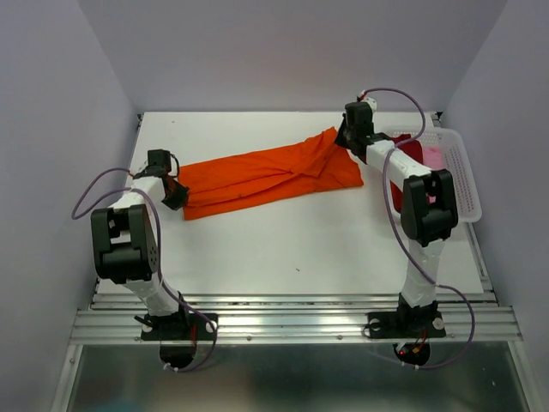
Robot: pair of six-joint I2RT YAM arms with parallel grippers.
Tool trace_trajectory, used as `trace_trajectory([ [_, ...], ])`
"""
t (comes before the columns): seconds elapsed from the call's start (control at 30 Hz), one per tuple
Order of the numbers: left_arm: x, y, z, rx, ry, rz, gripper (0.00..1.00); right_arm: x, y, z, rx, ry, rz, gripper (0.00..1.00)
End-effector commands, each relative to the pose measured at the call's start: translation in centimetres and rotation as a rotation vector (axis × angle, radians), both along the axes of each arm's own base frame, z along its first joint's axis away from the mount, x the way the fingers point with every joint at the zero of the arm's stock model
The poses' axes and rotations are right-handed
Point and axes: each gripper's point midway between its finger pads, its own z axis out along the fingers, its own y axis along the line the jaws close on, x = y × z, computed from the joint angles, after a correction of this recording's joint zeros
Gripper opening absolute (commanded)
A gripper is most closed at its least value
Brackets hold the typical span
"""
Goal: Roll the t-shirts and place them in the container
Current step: Fold the T-shirt at the center of the board.
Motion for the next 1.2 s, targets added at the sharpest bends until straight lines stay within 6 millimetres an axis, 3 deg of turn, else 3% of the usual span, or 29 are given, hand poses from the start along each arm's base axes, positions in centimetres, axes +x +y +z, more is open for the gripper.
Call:
trace_trajectory([
  [0.0, 1.5, 1.1, 0.9, 0.037, -0.037, 0.014, 0.0, 2.5, 0.1, 2.1, 0.009, -0.075, -0.001, 0.01],
  [0.1, 1.8, 1.2, 0.3, 0.039, -0.018, 0.012, 0.03, 2.9, 0.5, 1.2, 0.008, -0.052, 0.016, 0.02],
  [0.13, 1.5, 1.2, 0.2, 0.039, -0.007, 0.012, 0.07, 3.0, 0.6, 1.2, 0.009, -0.048, 0.022, 0.23],
  [0.17, 1.6, 1.2, 0.3, 0.039, -0.007, 0.012, 0.14, 2.9, 0.7, 1.2, 0.011, -0.046, 0.026, 0.33],
  [0.2, 1.5, 1.2, 0.4, 0.04, -0.013, 0.011, 0.46, 2.8, 0.7, 1.2, 0.01, -0.045, 0.028, 0.48],
  [0.27, 1.5, 1.4, 1.1, 0.051, -0.031, 0.013, 0.74, 2.3, 0.7, 1.5, 0.012, -0.044, 0.032, 0.71],
  [0.3, 1.5, 1.5, 2.1, 0.062, -0.056, 0.016, 0.87, 2.0, 0.6, 1.7, 0.011, -0.044, 0.033, 0.72],
  [0.37, 1.5, 1.9, 3.6, 0.089, -0.08, 0.022, 0.88, 1.4, 0.4, 3.1, 0.019, -0.063, 0.03, 0.72],
  [0.43, 1.9, 2.6, 6.5, 0.131, -0.144, 0.035, 0.88, 0.3, 0.6, 2.7, 0.036, -0.045, 0.047, 0.72],
  [0.47, 1.9, 2.7, 7.3, 0.143, -0.16, 0.037, 0.88, -0.3, 0.6, 3.8, 0.049, -0.065, 0.053, 0.72],
  [0.5, 2.0, 2.6, 9.0, 0.165, -0.2, 0.028, 0.86, -1.2, 0.8, 2.6, 0.069, -0.043, 0.058, 0.7],
  [0.6, 2.0, 1.0, 10.7, 0.186, -0.24, -0.025, 0.83, -2.8, 1.3, 2.1, 0.112, -0.029, 0.088, 0.68],
  [0.63, 1.8, 0.4, 11.0, 0.198, -0.24, -0.05, 0.83, -3.9, 1.7, 0.3, 0.136, 0.014, 0.101, 0.68],
  [0.83, 1.0, -5.1, 10.5, 0.182, -0.246, -0.208, 0.83, -5.4, 4.1, -3.2, 0.226, 0.093, 0.207, 0.64],
  [0.97, 0.6, -8.6, 10.2, 0.155, -0.258, -0.319, 0.83, -5.4, 5.5, -3.7, 0.28, 0.108, 0.262, 0.61],
  [1.07, 0.2, -10.5, 9.1, 0.136, -0.234, -0.376, 0.82, -4.9, 5.8, -4.2, 0.287, 0.116, 0.268, 0.58],
  [1.17, -0.2, -11.0, 7.7, 0.131, -0.2, -0.395, 0.81, -4.2, 6.0, -4.7, 0.289, 0.126, 0.265, 0.57],
])
